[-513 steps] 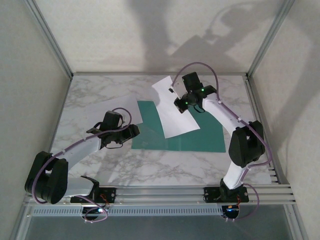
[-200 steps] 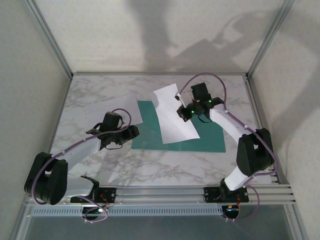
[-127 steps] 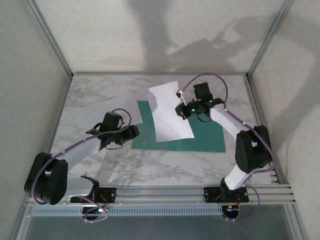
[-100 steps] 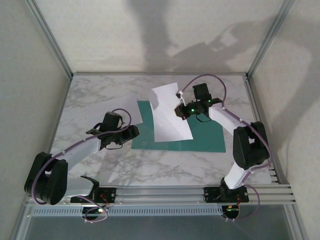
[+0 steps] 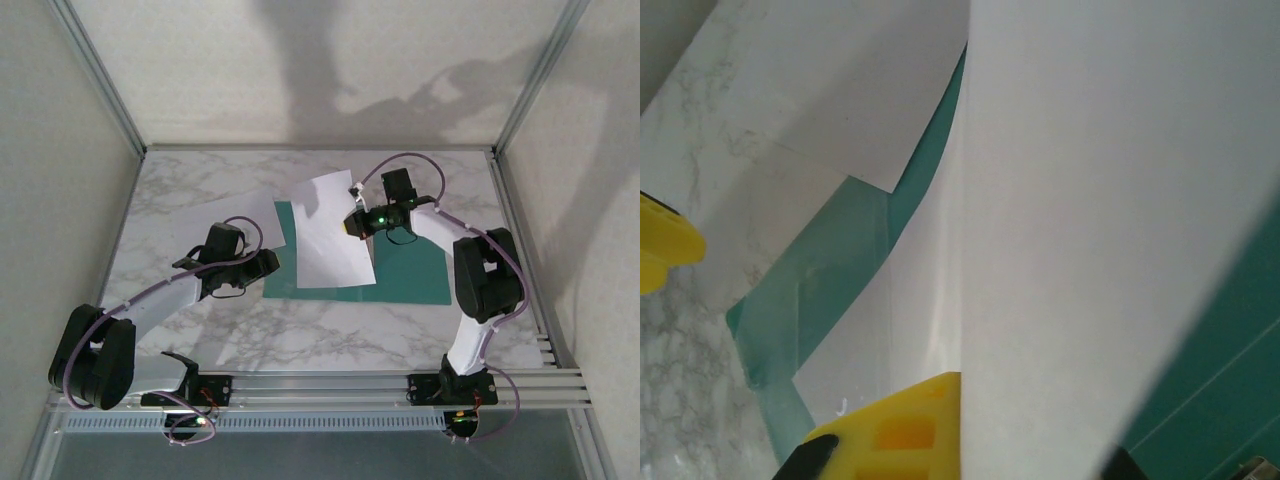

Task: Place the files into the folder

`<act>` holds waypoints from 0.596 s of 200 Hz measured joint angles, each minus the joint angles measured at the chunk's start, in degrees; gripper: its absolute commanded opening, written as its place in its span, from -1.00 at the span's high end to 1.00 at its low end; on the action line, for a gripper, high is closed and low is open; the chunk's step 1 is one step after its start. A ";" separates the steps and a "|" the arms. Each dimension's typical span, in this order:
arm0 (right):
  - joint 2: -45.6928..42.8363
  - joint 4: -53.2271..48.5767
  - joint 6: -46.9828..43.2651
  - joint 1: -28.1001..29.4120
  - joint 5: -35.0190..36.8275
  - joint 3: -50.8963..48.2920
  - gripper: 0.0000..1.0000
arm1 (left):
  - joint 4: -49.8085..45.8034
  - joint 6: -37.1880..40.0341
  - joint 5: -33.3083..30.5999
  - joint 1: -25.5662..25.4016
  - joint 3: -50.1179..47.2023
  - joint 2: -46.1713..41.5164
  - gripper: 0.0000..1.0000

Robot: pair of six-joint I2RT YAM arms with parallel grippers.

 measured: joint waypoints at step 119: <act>4.46 3.89 4.92 -1.01 -5.66 1.05 1.00 | 0.00 0.00 0.00 0.00 0.00 0.02 -0.26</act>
